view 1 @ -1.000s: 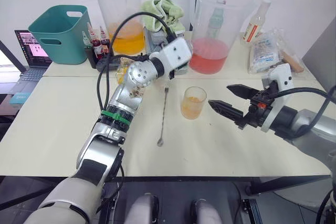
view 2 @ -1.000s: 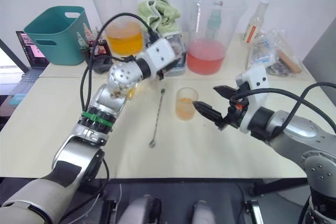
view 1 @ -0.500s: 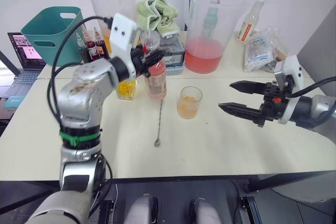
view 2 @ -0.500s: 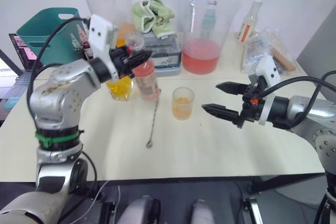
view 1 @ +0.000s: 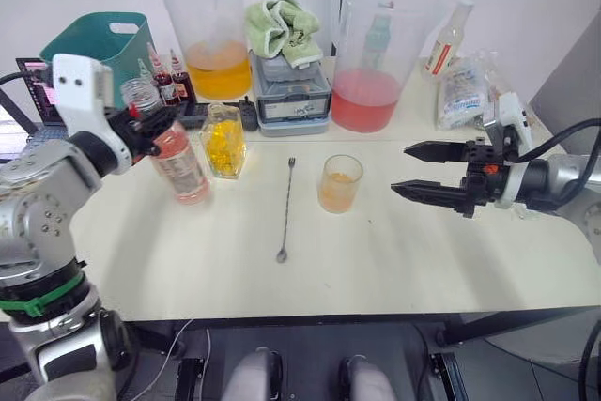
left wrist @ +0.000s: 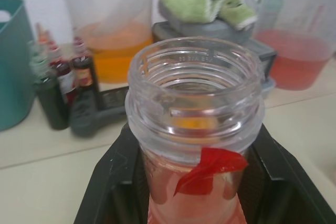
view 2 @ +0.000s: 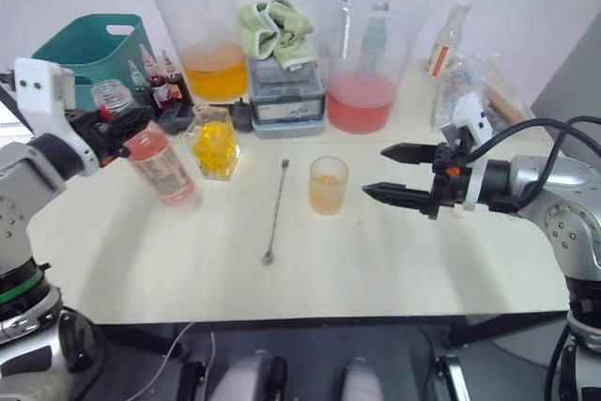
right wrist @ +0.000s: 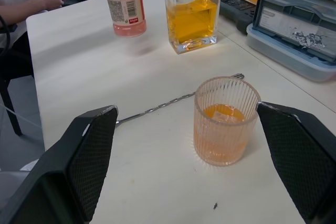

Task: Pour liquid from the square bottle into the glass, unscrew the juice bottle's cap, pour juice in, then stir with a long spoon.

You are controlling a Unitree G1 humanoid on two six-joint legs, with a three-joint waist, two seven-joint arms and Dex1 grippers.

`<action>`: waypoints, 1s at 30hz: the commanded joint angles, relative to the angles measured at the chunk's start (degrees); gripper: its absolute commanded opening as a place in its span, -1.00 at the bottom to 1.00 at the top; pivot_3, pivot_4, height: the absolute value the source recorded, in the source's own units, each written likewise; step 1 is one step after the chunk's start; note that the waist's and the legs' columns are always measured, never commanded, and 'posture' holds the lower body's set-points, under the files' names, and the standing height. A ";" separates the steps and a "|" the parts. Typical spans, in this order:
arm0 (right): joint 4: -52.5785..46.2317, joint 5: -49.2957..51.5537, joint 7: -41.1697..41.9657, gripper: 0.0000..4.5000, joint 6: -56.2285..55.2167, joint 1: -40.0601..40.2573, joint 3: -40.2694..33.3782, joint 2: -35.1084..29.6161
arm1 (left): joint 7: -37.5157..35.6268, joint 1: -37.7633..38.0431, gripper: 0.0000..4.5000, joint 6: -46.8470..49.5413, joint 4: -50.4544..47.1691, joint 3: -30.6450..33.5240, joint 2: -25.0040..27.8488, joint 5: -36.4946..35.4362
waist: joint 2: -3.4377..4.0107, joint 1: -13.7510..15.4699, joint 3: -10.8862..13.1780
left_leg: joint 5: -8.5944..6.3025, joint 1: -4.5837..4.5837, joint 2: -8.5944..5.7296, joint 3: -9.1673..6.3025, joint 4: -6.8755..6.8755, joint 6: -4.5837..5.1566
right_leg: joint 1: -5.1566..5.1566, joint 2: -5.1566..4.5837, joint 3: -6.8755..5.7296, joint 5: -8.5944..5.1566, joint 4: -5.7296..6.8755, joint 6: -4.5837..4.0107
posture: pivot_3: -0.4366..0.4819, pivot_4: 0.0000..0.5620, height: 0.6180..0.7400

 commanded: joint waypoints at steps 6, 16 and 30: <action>-2.46 0.99 0.17 0.99 1.26 -1.71 -1.84 0.90 | 1.26 -6.67 -0.28 -17.93 16.06 -2.05 4.95 4.82 | -0.15 0.44 -0.02 | 0.03 0.00 0.00 0.01 -0.01 -0.06 | -0.02 0.00 -0.02 0.02 0.00 -0.04 | -0.05 -0.47 0.93; -6.48 3.90 -2.77 0.99 4.89 -0.48 -3.91 2.04 | -2.34 -19.20 -0.28 -33.29 43.66 -13.40 6.09 12.32 | -0.19 0.77 -0.04 | 0.02 -0.01 0.00 0.06 -0.06 -0.06 | -0.06 -0.06 -0.09 0.05 0.02 -0.06 | -0.05 -0.47 0.93; -8.81 4.29 -6.01 1.00 5.49 0.78 -5.22 2.36 | -2.00 -21.29 -0.07 -38.29 53.84 -16.67 4.76 15.09 | -0.22 0.73 -0.04 | 0.01 0.00 0.02 0.09 -0.04 -0.03 | -0.07 -0.05 -0.10 0.05 0.05 -0.06 | -0.05 -0.47 0.93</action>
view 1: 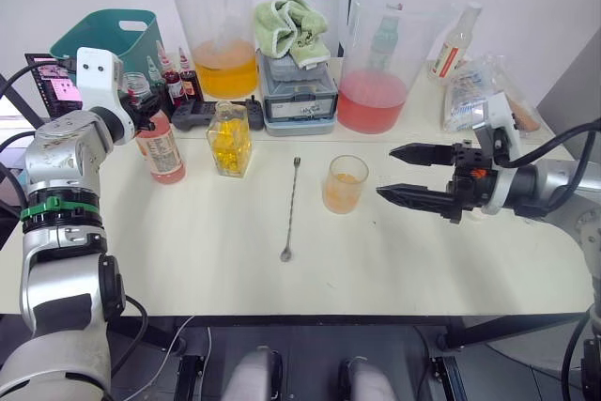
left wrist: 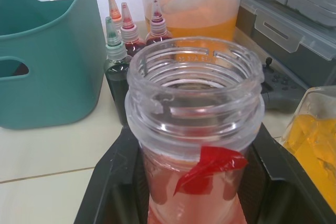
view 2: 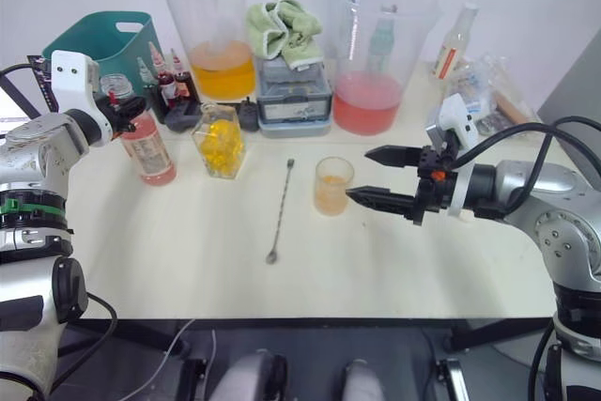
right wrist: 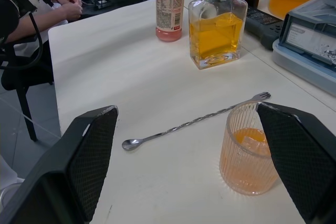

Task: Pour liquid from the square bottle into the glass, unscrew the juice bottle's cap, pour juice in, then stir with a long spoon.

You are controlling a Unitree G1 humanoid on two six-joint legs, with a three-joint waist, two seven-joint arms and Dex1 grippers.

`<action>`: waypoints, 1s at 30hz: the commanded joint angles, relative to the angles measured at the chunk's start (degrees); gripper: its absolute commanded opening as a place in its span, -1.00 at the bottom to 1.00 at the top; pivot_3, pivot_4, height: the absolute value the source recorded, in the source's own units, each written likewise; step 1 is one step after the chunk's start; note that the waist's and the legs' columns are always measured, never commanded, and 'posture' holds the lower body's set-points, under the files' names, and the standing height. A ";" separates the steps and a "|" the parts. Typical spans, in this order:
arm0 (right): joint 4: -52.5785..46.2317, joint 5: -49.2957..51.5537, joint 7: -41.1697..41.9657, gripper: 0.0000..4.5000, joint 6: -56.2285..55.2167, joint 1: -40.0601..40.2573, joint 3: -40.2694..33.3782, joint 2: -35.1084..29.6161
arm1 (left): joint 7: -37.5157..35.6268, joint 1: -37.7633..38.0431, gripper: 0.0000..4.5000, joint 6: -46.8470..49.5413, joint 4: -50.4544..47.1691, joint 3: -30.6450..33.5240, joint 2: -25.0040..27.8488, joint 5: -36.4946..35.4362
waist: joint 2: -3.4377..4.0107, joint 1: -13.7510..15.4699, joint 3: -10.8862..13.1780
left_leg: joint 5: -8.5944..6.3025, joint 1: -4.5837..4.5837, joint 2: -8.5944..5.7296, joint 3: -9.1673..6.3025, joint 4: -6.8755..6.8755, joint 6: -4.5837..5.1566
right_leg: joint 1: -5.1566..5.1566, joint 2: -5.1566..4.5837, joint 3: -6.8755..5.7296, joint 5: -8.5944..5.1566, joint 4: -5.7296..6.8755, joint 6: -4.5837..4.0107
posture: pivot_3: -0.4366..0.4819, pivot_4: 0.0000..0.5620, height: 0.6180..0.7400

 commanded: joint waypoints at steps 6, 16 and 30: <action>-1.33 -0.20 -0.79 1.00 -0.77 -0.39 -1.52 -0.14 | 1.09 0.12 0.89 -0.16 -5.14 2.28 1.10 -1.05 | 0.00 0.00 0.00 | 0.00 0.00 0.00 0.00 -0.01 0.00 | -0.01 0.00 0.01 0.00 0.01 0.00 | -0.05 -0.47 0.93; -0.38 -1.32 -0.64 1.00 -1.11 -2.70 0.55 1.92 | 2.32 -0.66 0.98 1.02 -13.07 5.94 1.32 -3.98 | 0.00 -0.02 0.00 | 0.00 0.00 0.00 -0.01 -0.01 0.00 | -0.01 -0.01 0.01 0.00 0.00 0.00 | -0.05 -0.47 0.93; 5.40 -5.92 2.76 1.00 -4.42 -4.77 0.38 0.41 | -11.73 9.34 0.98 15.17 -48.82 10.59 4.68 -27.19 | 0.06 -0.76 -0.03 | 0.00 0.04 0.01 -0.01 -0.08 -0.01 | 0.01 -0.03 0.04 0.00 -0.02 0.00 | -0.05 -0.47 0.93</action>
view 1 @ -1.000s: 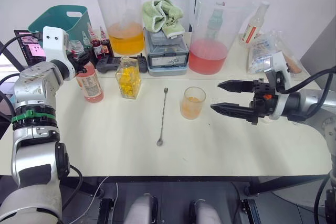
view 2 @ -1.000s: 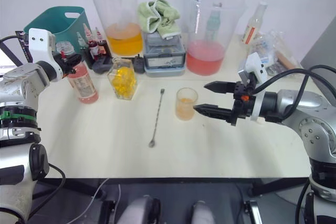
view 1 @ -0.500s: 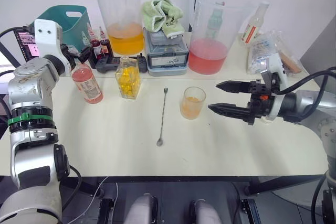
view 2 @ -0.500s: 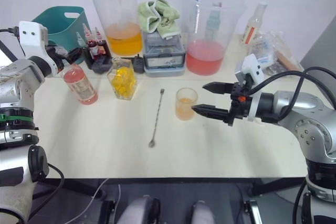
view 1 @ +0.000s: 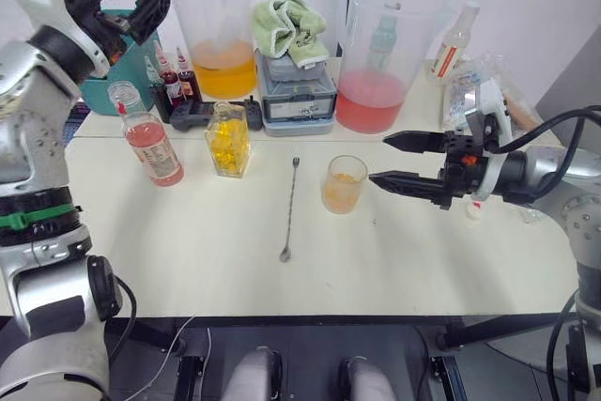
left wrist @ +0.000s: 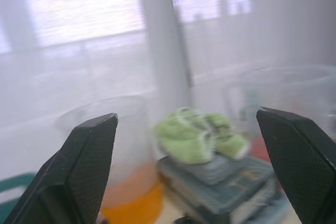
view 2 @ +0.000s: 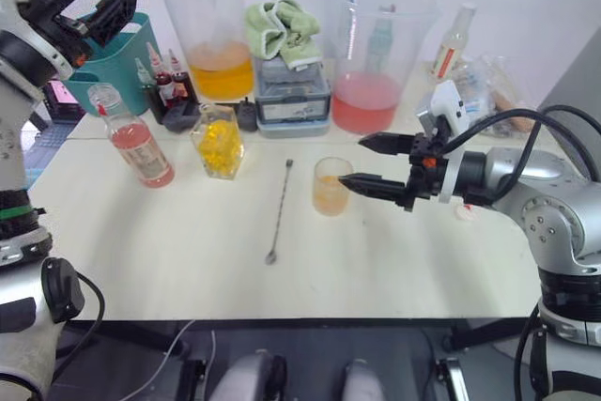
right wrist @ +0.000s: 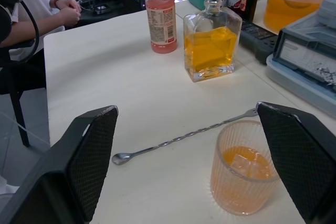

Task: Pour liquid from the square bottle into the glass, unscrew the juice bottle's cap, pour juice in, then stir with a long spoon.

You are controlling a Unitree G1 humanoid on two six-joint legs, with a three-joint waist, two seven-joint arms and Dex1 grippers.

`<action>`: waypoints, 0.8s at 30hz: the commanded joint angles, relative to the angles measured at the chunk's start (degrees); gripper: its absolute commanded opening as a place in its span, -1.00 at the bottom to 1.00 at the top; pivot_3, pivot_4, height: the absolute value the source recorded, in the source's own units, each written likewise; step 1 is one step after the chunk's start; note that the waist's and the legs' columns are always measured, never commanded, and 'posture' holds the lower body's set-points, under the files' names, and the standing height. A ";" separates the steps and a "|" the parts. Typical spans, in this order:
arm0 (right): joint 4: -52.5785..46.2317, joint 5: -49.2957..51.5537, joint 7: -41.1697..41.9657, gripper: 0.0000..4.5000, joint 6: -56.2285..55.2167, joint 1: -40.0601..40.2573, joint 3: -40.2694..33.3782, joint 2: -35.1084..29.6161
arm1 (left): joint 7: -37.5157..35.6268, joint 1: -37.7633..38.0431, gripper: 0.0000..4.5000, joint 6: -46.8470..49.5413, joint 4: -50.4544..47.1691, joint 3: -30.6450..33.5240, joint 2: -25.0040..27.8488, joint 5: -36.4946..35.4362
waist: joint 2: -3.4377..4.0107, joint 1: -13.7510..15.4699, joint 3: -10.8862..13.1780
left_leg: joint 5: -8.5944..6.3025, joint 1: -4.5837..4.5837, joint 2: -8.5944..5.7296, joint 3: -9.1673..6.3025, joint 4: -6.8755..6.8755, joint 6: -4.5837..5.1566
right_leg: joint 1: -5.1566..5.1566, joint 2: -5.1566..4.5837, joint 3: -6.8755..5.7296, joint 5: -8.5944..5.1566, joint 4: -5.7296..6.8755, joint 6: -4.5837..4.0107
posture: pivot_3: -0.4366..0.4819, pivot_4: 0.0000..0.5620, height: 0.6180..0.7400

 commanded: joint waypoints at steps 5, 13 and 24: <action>2.96 -6.08 1.69 1.00 -5.68 5.60 -3.70 -4.18 | -4.55 20.67 0.98 15.70 -20.93 7.57 5.32 -15.88 | 0.02 -0.71 -0.01 | 0.01 0.05 0.03 -0.02 -0.07 -0.02 | 0.01 0.01 0.02 0.00 0.01 0.00 | -0.05 -0.47 0.93; 7.86 -4.67 4.45 1.00 -5.83 14.83 -11.28 -4.83 | -7.66 48.75 0.98 5.22 -22.22 12.63 4.69 -7.29 | 0.05 -0.56 -0.02 | 0.03 0.13 0.08 0.06 -0.16 -0.05 | 0.04 0.02 0.06 -0.04 -0.15 -0.07 | -0.05 -0.47 0.93; 29.79 -15.74 6.21 1.00 -27.18 26.96 -22.05 -5.01 | -17.42 66.62 0.98 -26.06 6.17 21.89 3.57 4.30 | 0.12 -0.30 -0.20 | -0.25 0.21 0.11 0.26 -0.47 -0.47 | -0.12 -0.59 0.01 -0.37 -0.36 -0.65 | -0.05 -0.47 0.93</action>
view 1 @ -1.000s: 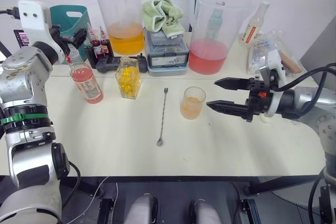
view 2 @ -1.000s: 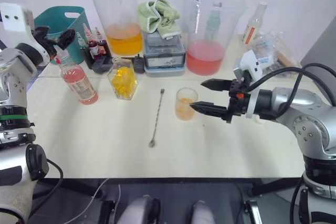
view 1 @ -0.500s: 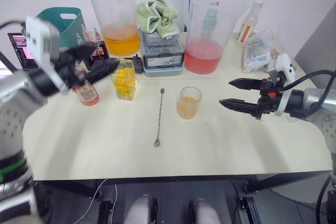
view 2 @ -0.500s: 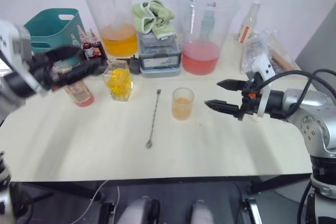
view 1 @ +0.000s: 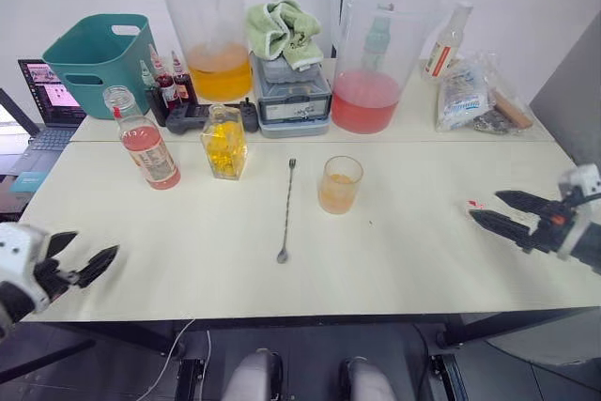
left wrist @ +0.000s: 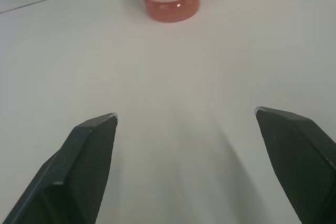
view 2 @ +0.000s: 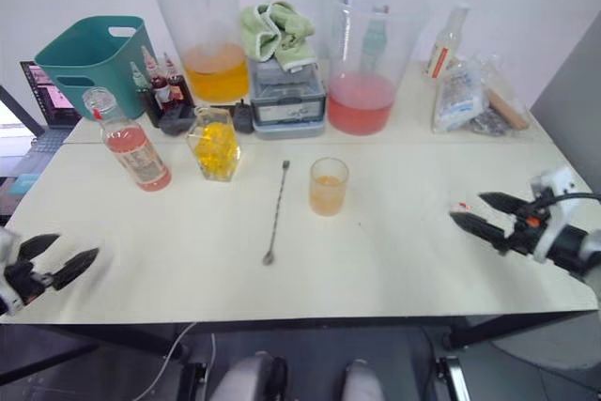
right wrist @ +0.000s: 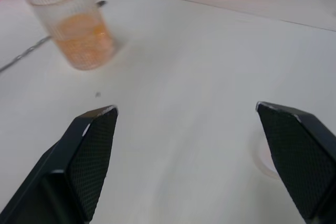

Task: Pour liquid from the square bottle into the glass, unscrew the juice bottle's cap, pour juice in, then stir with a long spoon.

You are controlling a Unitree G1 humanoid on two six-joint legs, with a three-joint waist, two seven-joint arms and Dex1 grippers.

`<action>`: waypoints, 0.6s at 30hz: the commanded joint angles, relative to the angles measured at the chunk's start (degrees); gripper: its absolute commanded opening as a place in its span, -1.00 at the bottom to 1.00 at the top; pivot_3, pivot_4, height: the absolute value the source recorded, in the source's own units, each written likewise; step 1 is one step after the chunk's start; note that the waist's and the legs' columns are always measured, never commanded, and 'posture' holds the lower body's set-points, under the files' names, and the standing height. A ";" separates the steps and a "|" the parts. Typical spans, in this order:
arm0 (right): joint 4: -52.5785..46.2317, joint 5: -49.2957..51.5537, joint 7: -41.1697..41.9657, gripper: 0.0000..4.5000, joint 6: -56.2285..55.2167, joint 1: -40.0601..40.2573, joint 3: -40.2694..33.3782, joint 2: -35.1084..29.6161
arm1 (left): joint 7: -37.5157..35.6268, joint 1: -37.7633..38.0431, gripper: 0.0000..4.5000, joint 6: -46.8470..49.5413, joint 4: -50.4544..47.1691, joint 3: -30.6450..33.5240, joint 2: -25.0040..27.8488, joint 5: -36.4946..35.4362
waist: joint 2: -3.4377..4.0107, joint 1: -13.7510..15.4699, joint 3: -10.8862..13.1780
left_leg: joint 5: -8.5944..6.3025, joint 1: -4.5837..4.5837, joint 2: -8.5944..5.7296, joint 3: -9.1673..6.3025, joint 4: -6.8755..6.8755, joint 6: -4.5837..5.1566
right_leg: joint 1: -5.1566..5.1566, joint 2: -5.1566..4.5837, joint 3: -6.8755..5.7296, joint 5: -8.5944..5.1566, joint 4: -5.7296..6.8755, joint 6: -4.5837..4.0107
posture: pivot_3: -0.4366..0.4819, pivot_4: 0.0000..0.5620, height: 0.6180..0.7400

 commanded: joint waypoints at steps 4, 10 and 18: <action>9.74 -2.81 2.46 1.00 -8.49 -0.81 -4.15 -2.55 | -4.93 0.87 0.98 -7.06 5.09 2.48 1.75 -0.88 | 0.03 -0.14 -0.02 | -0.02 0.16 -0.03 0.09 -0.09 0.02 | -0.13 -0.39 -0.10 0.00 -0.01 0.01 | -0.05 -0.47 0.93; 9.03 -2.70 3.05 1.00 -9.26 -1.45 -3.64 -1.92 | -5.54 0.74 0.98 -5.52 2.45 1.58 0.75 -3.08 | 0.03 -0.72 -0.02 | -0.02 0.17 -0.01 0.15 -0.14 0.05 | 0.01 -0.39 -0.21 0.21 0.05 0.37 | -0.05 -0.47 0.93; -8.29 3.05 10.39 1.00 -2.07 1.64 -0.33 -3.23 | 2.97 -3.44 0.98 5.38 -14.75 -7.03 -1.47 -5.45 | 0.04 -0.34 -0.03 | -0.02 0.20 -0.01 0.13 -0.14 0.05 | 0.12 -0.37 -0.28 0.23 0.06 0.42 | -0.05 -0.47 0.93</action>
